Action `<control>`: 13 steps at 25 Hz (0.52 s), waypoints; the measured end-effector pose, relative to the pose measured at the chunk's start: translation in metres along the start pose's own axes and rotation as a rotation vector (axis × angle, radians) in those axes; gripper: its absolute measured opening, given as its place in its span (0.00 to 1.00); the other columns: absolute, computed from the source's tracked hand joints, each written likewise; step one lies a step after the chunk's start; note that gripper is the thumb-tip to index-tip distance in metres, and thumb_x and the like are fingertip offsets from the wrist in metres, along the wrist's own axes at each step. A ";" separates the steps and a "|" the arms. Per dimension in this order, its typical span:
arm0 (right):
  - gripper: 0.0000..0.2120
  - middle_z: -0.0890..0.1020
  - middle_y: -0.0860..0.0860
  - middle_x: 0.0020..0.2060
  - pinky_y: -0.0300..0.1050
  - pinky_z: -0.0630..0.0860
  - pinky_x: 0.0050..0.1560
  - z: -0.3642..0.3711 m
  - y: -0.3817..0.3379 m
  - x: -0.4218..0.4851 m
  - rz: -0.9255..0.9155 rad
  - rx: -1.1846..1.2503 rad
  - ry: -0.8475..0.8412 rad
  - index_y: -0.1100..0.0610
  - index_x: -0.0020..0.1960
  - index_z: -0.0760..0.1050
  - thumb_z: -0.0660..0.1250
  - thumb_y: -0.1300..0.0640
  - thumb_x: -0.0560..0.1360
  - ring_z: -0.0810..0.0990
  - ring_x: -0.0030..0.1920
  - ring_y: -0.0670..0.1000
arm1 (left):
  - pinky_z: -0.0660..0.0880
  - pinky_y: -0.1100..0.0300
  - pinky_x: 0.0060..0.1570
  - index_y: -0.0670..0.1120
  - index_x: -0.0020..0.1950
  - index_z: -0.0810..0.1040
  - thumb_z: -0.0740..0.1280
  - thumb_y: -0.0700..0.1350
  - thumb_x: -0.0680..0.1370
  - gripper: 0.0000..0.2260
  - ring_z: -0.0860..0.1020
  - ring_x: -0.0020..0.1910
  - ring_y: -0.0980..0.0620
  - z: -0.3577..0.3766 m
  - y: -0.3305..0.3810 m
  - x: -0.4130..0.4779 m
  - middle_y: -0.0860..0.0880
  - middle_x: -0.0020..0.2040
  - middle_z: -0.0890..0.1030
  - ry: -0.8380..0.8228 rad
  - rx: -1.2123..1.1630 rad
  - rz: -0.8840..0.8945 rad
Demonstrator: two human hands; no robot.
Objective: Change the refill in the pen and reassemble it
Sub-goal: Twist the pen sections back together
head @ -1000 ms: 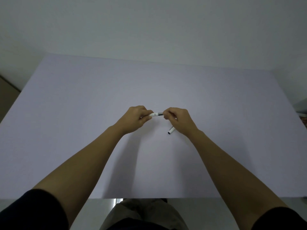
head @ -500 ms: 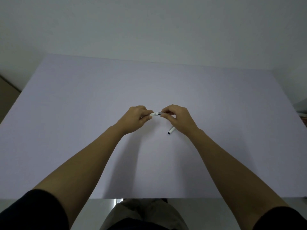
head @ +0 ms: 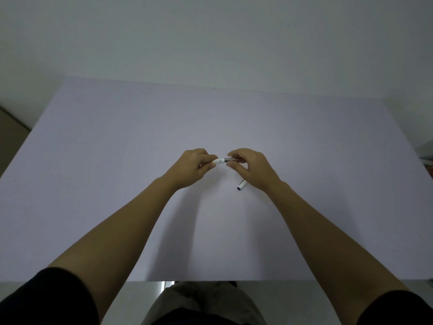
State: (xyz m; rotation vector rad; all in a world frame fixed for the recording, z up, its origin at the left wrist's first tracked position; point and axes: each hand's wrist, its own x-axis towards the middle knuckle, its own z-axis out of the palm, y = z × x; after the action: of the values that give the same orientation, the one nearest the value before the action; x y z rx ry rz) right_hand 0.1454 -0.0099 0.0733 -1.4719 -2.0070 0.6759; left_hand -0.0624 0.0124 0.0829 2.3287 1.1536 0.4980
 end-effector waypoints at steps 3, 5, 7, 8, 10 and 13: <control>0.05 0.81 0.49 0.41 0.37 0.75 0.47 0.000 0.000 0.001 -0.055 -0.021 0.018 0.58 0.49 0.76 0.65 0.57 0.75 0.77 0.41 0.45 | 0.61 0.62 0.39 0.45 0.56 0.78 0.62 0.42 0.78 0.09 0.71 0.38 0.50 0.000 0.000 0.001 0.42 0.41 0.79 -0.010 0.008 0.003; 0.07 0.82 0.54 0.38 0.46 0.76 0.44 0.000 0.000 0.004 -0.028 -0.036 0.013 0.59 0.47 0.78 0.62 0.59 0.77 0.78 0.39 0.51 | 0.61 0.62 0.38 0.45 0.56 0.78 0.62 0.42 0.78 0.09 0.71 0.37 0.50 0.001 0.001 0.002 0.41 0.41 0.79 -0.007 0.009 0.010; 0.08 0.81 0.55 0.39 0.46 0.75 0.44 0.000 0.000 0.006 0.019 -0.025 -0.011 0.59 0.49 0.78 0.60 0.58 0.78 0.78 0.40 0.52 | 0.61 0.62 0.38 0.45 0.56 0.78 0.62 0.42 0.78 0.09 0.70 0.37 0.51 0.002 0.001 0.002 0.41 0.41 0.79 -0.001 0.012 0.008; 0.08 0.81 0.54 0.40 0.42 0.75 0.45 0.000 -0.001 0.005 0.014 -0.012 -0.017 0.58 0.51 0.77 0.61 0.57 0.78 0.78 0.41 0.50 | 0.62 0.62 0.39 0.45 0.56 0.78 0.62 0.42 0.78 0.09 0.70 0.37 0.51 0.002 0.001 0.002 0.41 0.41 0.79 0.004 0.012 0.004; 0.08 0.81 0.52 0.42 0.36 0.73 0.48 -0.001 -0.002 0.003 -0.038 -0.013 -0.013 0.58 0.53 0.76 0.64 0.57 0.76 0.77 0.43 0.46 | 0.62 0.61 0.39 0.45 0.56 0.78 0.62 0.42 0.78 0.09 0.71 0.37 0.50 0.001 0.001 0.002 0.41 0.41 0.79 0.007 0.006 -0.001; 0.07 0.80 0.54 0.39 0.41 0.71 0.43 0.000 -0.002 0.006 -0.048 -0.057 -0.022 0.60 0.48 0.77 0.61 0.60 0.78 0.75 0.39 0.49 | 0.62 0.61 0.38 0.44 0.56 0.78 0.62 0.42 0.78 0.09 0.72 0.37 0.48 0.002 0.003 0.002 0.41 0.40 0.79 0.014 0.010 0.004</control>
State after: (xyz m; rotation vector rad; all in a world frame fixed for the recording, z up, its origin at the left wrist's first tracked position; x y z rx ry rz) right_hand 0.1429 -0.0046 0.0758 -1.4498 -2.0872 0.6228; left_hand -0.0580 0.0119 0.0834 2.3398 1.1607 0.5116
